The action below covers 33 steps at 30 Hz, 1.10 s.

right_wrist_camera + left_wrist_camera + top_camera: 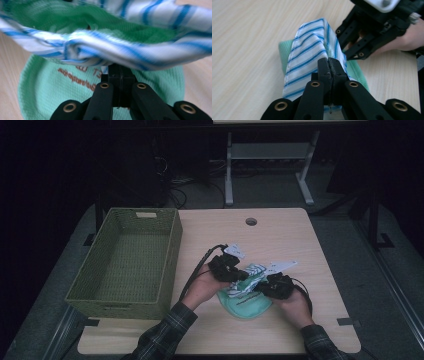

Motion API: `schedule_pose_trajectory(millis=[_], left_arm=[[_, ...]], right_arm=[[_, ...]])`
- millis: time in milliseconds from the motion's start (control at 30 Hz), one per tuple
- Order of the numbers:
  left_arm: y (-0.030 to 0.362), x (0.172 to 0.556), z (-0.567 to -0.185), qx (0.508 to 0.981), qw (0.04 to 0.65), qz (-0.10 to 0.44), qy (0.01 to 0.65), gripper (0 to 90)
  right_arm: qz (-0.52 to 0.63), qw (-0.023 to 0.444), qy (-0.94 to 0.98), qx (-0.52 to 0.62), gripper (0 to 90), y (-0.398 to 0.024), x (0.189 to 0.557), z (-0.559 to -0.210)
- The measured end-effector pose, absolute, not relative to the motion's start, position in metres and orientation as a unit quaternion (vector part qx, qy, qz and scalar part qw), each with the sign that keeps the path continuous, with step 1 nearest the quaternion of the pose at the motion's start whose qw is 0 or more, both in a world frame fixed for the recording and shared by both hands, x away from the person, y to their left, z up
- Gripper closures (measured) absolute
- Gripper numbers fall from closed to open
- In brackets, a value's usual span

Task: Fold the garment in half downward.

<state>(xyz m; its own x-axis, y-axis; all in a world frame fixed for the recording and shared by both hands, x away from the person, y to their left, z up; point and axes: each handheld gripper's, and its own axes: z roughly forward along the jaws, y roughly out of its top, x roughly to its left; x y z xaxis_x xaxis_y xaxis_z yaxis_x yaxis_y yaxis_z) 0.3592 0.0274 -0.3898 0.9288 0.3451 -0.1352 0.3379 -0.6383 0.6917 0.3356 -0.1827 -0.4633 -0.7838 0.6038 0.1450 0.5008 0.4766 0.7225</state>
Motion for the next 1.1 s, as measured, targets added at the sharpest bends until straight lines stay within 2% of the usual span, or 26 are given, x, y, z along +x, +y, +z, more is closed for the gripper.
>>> schedule_pose_trajectory(millis=[567, 800, 1100], left_arm=[[0.019, 0.344, -0.392, 0.908, 0.382, 0.005, 0.173, 88.6], [0.008, 0.329, -0.398, 0.911, 0.384, -0.004, 0.153, 88.6], [-0.007, 0.316, -0.42, 0.925, 0.356, -0.015, 0.131, 88.6]], right_arm=[[0.36, 0.07, 0.871, 0.327, 89.9, -0.219, 0.3, -0.463], [0.356, 0.066, 0.872, 0.33, 90.0, -0.218, 0.299, -0.468], [0.35, 0.085, 0.87, 0.338, 89.9, -0.226, 0.297, -0.463]])
